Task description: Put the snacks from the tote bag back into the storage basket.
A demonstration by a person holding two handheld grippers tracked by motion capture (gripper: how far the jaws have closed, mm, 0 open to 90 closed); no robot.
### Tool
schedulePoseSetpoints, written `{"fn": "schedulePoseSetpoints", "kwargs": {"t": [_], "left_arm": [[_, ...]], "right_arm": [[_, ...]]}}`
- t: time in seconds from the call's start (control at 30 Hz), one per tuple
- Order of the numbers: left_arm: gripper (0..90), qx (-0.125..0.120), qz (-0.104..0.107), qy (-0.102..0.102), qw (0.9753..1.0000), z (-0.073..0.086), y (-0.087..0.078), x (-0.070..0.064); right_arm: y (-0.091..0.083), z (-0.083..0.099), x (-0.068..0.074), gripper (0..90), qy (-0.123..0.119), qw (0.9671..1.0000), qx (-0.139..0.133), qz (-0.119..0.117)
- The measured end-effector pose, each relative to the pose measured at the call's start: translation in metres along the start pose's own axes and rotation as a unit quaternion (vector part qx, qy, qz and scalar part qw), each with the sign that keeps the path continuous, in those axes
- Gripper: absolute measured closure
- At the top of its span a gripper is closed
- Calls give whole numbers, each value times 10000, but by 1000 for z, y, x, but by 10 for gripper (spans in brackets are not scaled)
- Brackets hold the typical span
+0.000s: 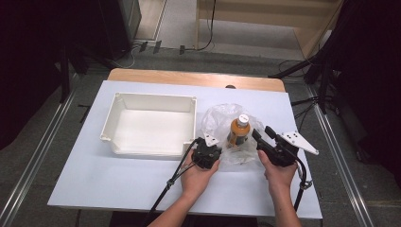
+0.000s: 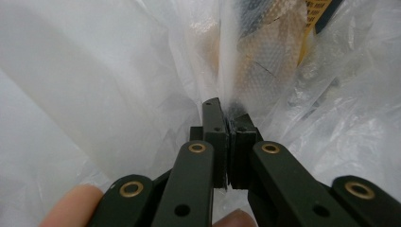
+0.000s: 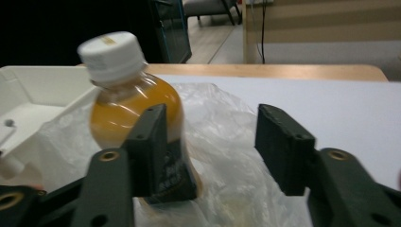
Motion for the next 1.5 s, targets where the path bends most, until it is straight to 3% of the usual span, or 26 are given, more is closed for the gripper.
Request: {"fn": "schedulePoseSetpoints", "kwargs": {"t": [0.17, 0.4, 0.77, 0.93, 1.07, 1.17, 1.37, 1.5], "left_arm": [[896, 1, -3, 0, 10000, 0, 0, 0], [896, -2, -9, 5, 10000, 0, 0, 0], [895, -6, 5, -40, 10000, 0, 0, 0], [892, -6, 24, -51, 10000, 0, 0, 0], [891, -8, 28, -54, 10000, 0, 0, 0], [887, -15, 31, -53, 10000, 0, 0, 0], [795, -392, 200, 87, 9990, 0, -8, -2], [699, -643, 358, -2, 9973, 1, -19, 1]], "right_arm": [[4, -2, 14, 279, -138, 9996, -57, -251], [22, 3, 25, 187, -182, 9990, 108, -385], [47, 13, 28, 204, -107, 9994, 259, -196], [51, 15, 33, 263, -194, 9995, 213, -121], [55, 17, 32, 277, -71, 9997, 213, -131], [55, 17, 33, 306, -121, 9997, 189, -118], [55, 17, 34, 311, -139, 9997, 175, -55], [55, 18, 35, 312, -155, 9997, 176, -39]]}}
Point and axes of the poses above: each handheld gripper's, and its own axes: y roughly forward along the jaws, z roughly out of its underside, x roughly to its left, the point moved 4 cm from there along y, roughly forward along the jaws, and after that the axes turned 9 degrees about -z, right-handed, at the moved point
